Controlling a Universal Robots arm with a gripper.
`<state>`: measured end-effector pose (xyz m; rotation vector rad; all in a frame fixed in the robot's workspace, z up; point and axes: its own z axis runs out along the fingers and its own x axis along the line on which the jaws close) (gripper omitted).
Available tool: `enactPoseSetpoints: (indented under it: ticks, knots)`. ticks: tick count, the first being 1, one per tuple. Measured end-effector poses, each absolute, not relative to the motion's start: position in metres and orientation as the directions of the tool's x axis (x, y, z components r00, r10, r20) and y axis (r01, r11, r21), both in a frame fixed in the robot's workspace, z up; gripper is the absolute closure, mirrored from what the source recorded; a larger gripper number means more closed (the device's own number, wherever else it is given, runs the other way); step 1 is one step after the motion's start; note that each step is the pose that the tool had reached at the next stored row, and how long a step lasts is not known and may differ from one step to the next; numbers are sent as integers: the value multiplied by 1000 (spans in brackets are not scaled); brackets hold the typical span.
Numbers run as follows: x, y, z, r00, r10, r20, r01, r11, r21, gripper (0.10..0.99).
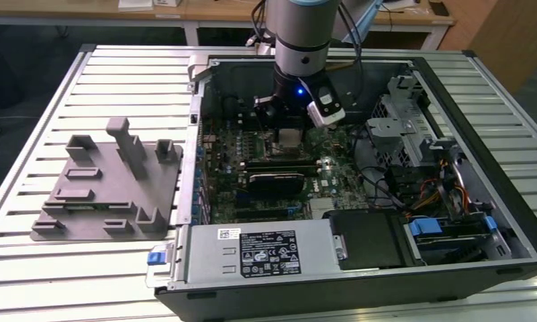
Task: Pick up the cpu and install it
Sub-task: 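Place the cpu into insertion slot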
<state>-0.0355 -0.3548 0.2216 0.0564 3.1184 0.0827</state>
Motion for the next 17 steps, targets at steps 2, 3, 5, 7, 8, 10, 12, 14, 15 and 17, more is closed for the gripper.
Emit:
enactPoseSetpoints:
  ticks: [2, 3, 5, 7, 8, 10, 12, 14, 15, 17]
  knots:
    - [-35, -355, 222, -999, 37, -21, 36, 998, 53, 545]
    - [-36, -355, 222, -999, 37, -21, 36, 998, 53, 545]
    - [-35, -355, 222, -999, 38, -21, 37, 998, 53, 545]
    - [-35, -355, 222, -999, 38, -21, 37, 998, 53, 545]
    - [-35, -355, 222, -999, 38, -21, 37, 998, 53, 545]
    - [-35, -355, 222, -999, 46, -21, 44, 998, 53, 545]
    - [-35, -355, 222, -997, 73, -21, 72, 996, 53, 545]
    - [-35, -355, 222, -995, 101, -21, 100, 994, 53, 545]
    - [-35, -355, 222, -993, 115, -21, 113, 992, 53, 545]
    - [-35, -355, 222, -990, 140, -21, 139, 989, 53, 545]
